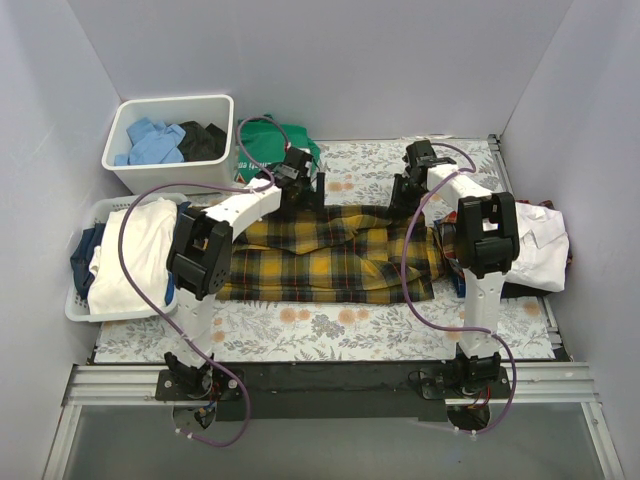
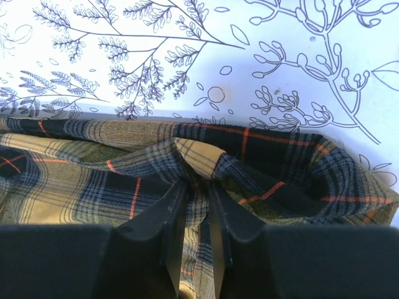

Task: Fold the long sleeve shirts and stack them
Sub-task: Fold the shirt

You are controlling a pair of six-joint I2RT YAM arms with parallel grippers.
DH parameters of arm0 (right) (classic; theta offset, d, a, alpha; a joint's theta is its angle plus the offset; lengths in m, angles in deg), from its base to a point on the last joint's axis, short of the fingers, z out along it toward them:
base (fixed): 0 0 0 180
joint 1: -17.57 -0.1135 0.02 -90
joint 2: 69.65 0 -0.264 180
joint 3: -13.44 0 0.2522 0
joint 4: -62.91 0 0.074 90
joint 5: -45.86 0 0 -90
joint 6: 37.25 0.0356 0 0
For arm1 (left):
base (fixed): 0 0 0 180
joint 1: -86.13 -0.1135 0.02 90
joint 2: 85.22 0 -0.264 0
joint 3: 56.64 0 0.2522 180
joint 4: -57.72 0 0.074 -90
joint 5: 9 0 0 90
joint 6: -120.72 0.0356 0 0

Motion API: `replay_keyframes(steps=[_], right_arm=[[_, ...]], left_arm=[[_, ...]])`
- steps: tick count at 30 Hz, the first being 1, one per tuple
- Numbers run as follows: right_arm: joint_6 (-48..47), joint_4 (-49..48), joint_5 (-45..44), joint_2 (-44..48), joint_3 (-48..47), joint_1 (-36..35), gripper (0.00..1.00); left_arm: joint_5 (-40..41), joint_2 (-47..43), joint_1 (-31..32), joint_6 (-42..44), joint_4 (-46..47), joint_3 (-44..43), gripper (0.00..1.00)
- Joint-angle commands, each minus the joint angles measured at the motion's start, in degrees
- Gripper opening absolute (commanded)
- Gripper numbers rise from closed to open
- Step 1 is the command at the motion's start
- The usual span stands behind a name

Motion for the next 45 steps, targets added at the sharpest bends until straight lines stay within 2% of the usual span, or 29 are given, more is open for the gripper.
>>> replay_keyframes(steps=[1,6,11,15,18,19,21,22,28,33,37,42,45], right_arm=[[-0.66,1.51,-2.13,2.58,1.96,-0.23,0.27],[-1.71,1.95,-5.65,3.46,6.17,0.21,0.22],[-1.1,3.36,-7.5,2.94,6.89,2.75,0.12],[-2.5,3.27,-6.71,4.16,4.87,3.2,0.12],[-3.12,3.01,-6.09,7.32,3.11,2.76,0.18],[-3.21,2.84,-6.96,8.55,2.93,2.5,0.25],[-3.21,3.01,-7.49,12.24,3.37,2.06,0.33],[-3.3,3.01,-7.67,13.56,4.15,1.97,0.37],[-3.12,4.77,-6.8,20.16,12.67,1.8,0.5],[-3.12,4.77,-6.62,23.5,20.41,0.66,0.52],[-2.25,4.59,-8.89,22.19,23.93,0.21,0.52],[-1.28,1.09,-7.86,15.69,22.18,0.21,0.52],[-1.1,-0.42,-5.05,9.54,17.27,0.21,0.52]], left_arm=[[2.14,-4.33,-2.75,-2.25,-2.72,4.25,0.92],[0.83,-4.5,-6.61,-3.3,-1.5,10.21,0.92],[0.47,-5.11,-9.96,-4.36,-1.93,12.87,0.91],[-2.16,-7.57,-10.49,-2.52,-0.36,13.74,0.91],[-4.44,-10.55,-10.4,-1.2,1.14,13.84,0.91],[-4.88,-11.26,-10.49,-1.2,1.32,13.66,0.91],[-5.94,-12.85,-10.49,-0.85,1.49,13.05,0.91],[-6.38,-14.68,-10.49,-0.76,1.58,12.87,0.91],[-7.79,-20.58,-10.49,0.47,2.81,13.48,0.92],[-7.0,-21.64,-10.49,1.09,2.46,13.57,0.92],[-6.65,-21.73,-10.49,1.53,2.37,13.66,0.92],[-6.03,-21.73,-10.49,2.14,2.11,13.57,0.92],[-5.42,-21.55,-10.49,2.84,1.59,13.13,0.92]])
